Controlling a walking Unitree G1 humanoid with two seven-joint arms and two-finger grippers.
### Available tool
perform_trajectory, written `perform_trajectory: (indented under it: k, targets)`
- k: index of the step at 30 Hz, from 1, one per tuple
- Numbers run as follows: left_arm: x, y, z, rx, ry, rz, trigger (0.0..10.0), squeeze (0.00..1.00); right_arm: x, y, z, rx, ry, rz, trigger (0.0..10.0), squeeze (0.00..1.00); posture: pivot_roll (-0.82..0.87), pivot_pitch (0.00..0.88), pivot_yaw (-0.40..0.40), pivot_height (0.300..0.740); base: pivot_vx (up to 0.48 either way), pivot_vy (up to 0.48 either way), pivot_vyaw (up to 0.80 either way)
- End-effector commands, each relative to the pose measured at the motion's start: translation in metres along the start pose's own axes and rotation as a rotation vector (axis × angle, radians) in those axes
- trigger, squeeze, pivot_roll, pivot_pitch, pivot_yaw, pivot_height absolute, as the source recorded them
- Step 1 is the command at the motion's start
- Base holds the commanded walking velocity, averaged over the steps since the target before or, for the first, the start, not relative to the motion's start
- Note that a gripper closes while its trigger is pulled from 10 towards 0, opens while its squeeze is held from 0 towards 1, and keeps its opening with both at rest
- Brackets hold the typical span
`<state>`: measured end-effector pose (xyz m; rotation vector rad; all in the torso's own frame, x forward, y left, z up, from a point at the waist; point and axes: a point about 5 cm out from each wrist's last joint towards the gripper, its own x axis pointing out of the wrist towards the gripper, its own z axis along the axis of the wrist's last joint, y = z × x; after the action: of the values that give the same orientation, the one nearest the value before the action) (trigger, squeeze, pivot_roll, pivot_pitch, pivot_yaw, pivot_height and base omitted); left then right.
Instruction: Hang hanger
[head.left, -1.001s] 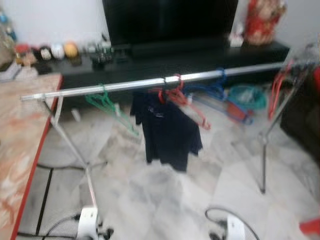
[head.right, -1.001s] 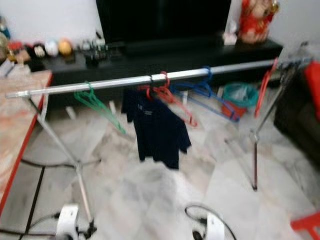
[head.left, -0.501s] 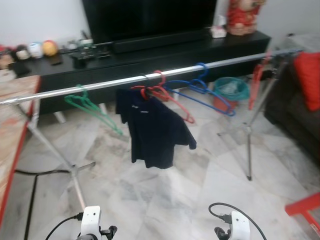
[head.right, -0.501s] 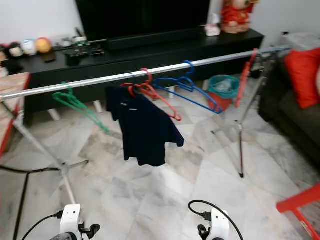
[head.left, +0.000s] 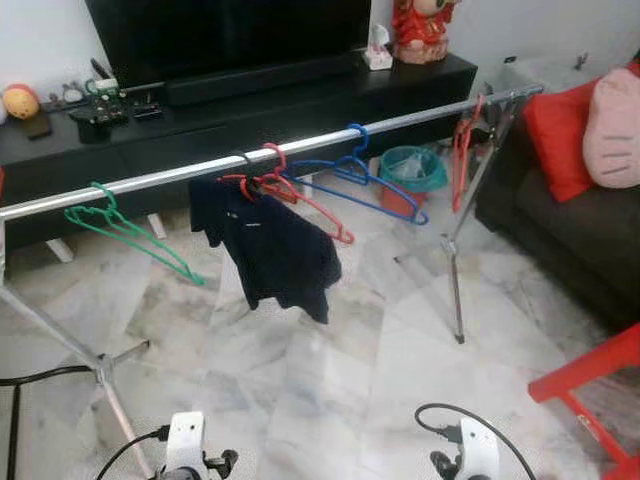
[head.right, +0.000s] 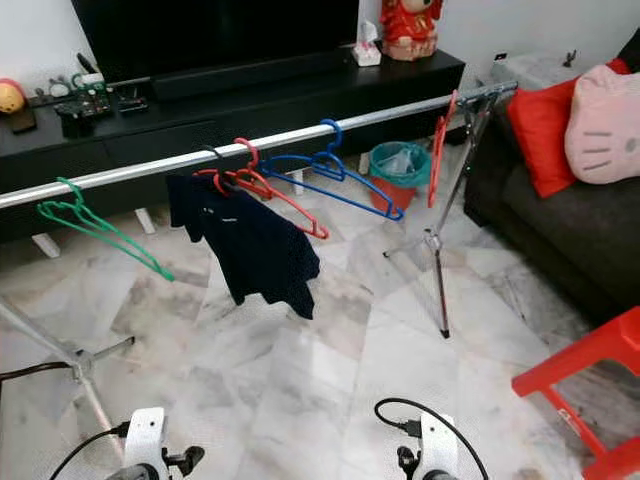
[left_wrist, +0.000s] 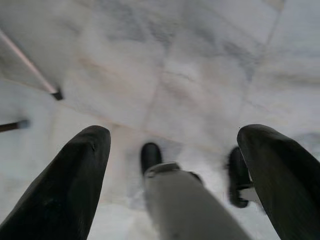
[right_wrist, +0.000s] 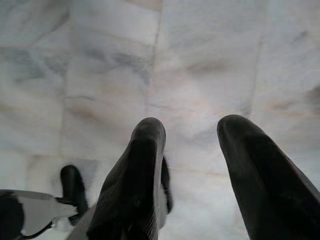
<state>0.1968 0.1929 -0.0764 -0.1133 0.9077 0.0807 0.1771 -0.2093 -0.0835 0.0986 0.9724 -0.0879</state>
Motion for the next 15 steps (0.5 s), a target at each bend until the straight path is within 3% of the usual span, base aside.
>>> perform_trajectory:
  k: [1, 15]
  targets:
    - [0.0, -0.001, -0.001, -0.04, -0.001, 0.014, 10.0, 0.0, -0.001, -0.005, 0.0, -0.01, 0.014, -0.01, 10.0, 0.0, -0.05, 0.0, -0.041, 0.74, 0.0, 0.0, -0.73]
    - [0.0, 0.001, -0.003, -0.018, 0.009, 0.015, 10.0, 0.0, 0.002, -0.002, 0.012, 0.0, -0.01, -0.01, 10.0, 0.0, -0.07, 0.0, -0.01, 0.74, 0.0, 0.0, -0.72]
